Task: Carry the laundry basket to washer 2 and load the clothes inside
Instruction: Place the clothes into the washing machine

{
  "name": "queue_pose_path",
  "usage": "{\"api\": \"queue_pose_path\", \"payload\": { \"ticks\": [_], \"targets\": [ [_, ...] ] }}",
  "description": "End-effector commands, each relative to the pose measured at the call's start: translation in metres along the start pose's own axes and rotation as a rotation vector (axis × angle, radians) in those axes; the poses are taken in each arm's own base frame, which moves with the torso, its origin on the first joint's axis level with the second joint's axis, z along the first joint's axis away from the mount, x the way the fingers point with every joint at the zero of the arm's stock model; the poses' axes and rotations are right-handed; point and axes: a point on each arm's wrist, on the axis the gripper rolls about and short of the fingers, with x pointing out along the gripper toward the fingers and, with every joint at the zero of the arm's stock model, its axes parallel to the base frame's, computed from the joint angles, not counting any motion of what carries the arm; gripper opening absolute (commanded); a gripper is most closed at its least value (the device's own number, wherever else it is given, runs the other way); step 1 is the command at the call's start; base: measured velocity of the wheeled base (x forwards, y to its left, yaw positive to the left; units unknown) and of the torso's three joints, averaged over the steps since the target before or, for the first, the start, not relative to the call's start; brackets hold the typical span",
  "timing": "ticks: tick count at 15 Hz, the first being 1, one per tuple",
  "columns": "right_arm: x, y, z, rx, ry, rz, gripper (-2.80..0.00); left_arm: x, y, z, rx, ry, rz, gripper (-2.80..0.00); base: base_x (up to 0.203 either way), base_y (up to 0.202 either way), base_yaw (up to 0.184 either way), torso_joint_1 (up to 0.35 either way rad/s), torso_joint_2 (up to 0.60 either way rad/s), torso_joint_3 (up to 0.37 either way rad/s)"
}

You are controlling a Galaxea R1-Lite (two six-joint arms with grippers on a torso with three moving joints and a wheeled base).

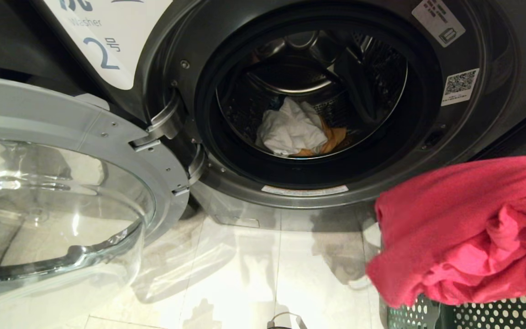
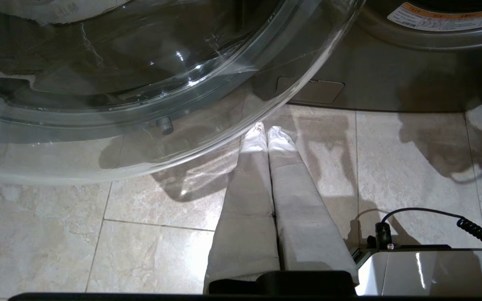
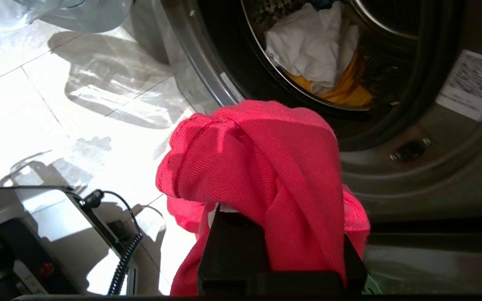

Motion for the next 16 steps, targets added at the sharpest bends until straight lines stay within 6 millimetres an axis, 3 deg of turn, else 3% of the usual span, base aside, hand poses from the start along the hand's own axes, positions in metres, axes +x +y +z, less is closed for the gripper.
{"api": "queue_pose_path", "payload": {
  "ticks": [1,6,12,16],
  "targets": [
    [0.033,0.013,0.004,-0.024,0.048,0.035,-2.8,0.0,0.0,0.0,0.0,0.0,0.0,-2.8,0.0,0.0,0.0,0.0,0.0,0.0],
    [0.102,0.044,0.041,0.024,-0.152,-0.039,-2.8,0.0,0.0,0.0,0.0,0.001,0.0,-2.8,0.0,0.0,0.0,0.0,0.0,0.0],
    [0.168,0.073,0.043,0.05,-0.227,-0.176,-2.8,0.0,0.0,0.0,0.0,0.002,0.0,-2.8,0.0,0.0,0.0,0.0,0.0,0.0],
    [0.211,0.064,0.036,-0.01,-0.304,-0.395,-2.8,0.0,0.0,0.0,0.0,0.001,0.0,-2.8,0.0,0.0,0.0,0.0,0.0,0.0]
  ]
}}
